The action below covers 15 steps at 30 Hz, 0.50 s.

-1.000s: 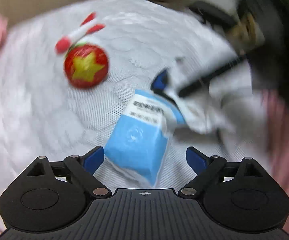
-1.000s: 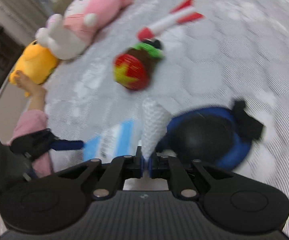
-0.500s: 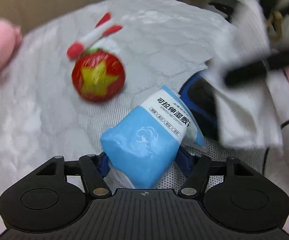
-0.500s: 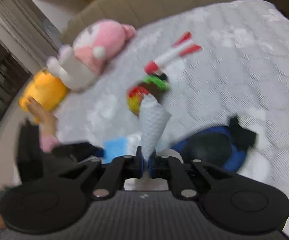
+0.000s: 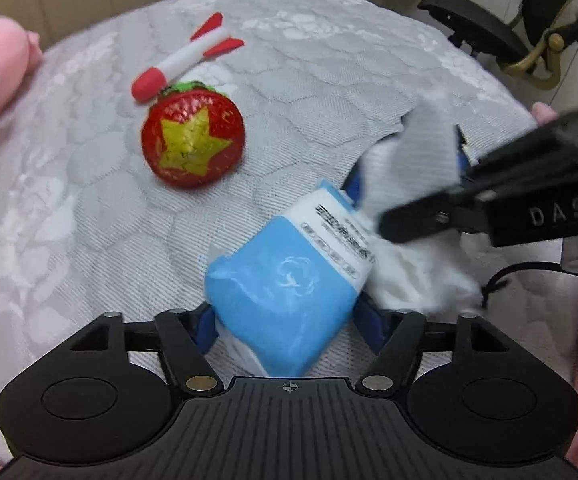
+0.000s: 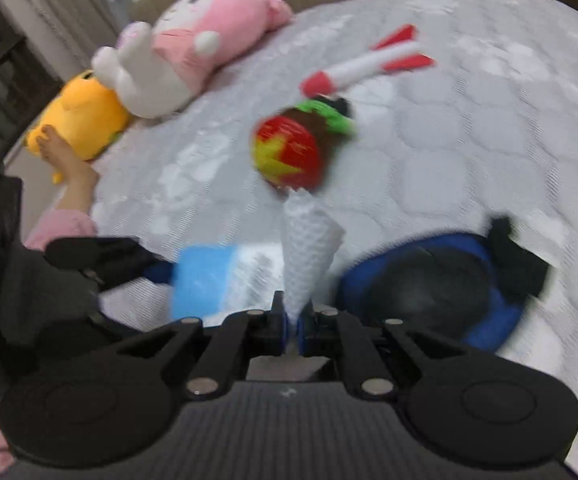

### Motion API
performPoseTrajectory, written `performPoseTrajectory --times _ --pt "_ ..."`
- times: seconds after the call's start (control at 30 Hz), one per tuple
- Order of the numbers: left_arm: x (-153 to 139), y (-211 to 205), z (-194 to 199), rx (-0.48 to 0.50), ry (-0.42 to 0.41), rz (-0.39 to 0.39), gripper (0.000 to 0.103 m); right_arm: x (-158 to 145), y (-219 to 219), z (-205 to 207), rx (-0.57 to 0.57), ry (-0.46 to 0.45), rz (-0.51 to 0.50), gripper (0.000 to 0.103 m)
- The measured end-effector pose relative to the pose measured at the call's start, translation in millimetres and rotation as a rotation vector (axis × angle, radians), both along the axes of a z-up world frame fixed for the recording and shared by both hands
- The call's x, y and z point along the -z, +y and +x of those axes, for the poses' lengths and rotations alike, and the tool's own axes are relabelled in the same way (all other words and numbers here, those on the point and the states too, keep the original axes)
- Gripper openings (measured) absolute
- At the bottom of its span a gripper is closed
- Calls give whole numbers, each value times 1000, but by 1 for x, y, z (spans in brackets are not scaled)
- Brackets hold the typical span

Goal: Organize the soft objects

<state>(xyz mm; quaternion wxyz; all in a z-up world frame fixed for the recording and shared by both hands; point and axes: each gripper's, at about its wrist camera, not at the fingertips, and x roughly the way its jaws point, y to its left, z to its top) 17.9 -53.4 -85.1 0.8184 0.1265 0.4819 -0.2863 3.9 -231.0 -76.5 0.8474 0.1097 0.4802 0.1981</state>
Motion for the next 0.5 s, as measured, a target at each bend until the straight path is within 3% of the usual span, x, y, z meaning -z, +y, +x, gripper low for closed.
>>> performPoseTrajectory --times 0.1,0.17,0.2,0.23,0.27,0.33,0.37,0.4,0.47,0.5 --pt "8 18 20 -40 190 -178 92 9 -17 -9 32 39 -32 6" --pt "18 30 35 -102 318 -280 92 11 -28 -13 49 58 -23 6" --pt "23 35 41 -134 361 -316 87 11 -31 -15 56 60 -17 6" --pt "26 37 44 -150 365 -315 67 8 -35 -16 63 56 -14 6" --pt "25 37 46 -154 335 -292 64 6 -38 -18 69 52 -11 6" --pt "15 32 43 -127 220 -229 62 -1 -42 -18 83 34 -4 6" --pt "7 24 37 -93 114 -158 62 -5 -44 -17 89 22 5 6" --pt "0 16 31 -53 -3 -78 62 -11 -43 -14 91 5 14 6" --pt "-8 -7 2 84 -336 159 62 -23 -40 -7 96 -28 32 6" --pt "-6 -16 -13 151 -460 247 62 -30 -36 -1 93 -50 55 6"
